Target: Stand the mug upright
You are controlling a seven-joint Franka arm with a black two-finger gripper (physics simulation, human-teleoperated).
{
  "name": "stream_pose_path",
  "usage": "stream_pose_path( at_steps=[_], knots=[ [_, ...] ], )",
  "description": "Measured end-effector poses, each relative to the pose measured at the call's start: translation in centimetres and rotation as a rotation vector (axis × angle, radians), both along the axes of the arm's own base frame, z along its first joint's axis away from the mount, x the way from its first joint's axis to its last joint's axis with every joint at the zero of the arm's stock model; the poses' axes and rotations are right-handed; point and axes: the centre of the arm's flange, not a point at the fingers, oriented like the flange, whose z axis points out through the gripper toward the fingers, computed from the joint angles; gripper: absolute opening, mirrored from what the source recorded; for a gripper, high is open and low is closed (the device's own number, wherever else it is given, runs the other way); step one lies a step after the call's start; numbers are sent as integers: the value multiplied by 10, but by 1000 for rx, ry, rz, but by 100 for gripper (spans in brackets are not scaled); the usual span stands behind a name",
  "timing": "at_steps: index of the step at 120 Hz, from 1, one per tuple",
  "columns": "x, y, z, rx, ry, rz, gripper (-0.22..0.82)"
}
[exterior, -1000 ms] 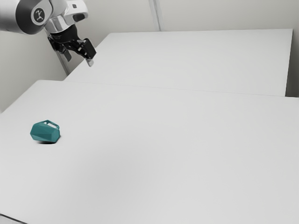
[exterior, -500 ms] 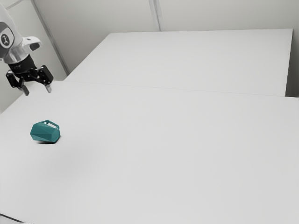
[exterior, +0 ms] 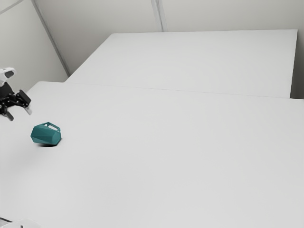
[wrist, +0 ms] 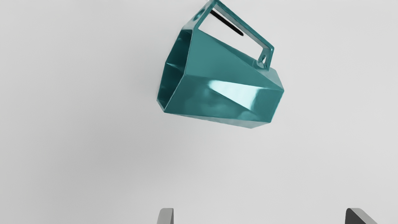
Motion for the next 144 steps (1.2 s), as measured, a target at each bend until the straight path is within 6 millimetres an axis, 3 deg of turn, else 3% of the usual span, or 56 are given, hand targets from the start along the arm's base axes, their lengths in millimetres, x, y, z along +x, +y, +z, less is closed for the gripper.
stream_pose_path(
  at_steps=[17, 38, 60, 103, 144],
  knots=[
    [11, 25, -34, -48, -45, -50, 60],
    [4, 57, -74, -110, -98, -69, 60],
    [20, 73, -96, -145, -174, -131, 60],
    [38, 70, -133, -219, -268, -214, 60],
    [34, 50, -161, -334, -329, -231, 60]
  ],
)
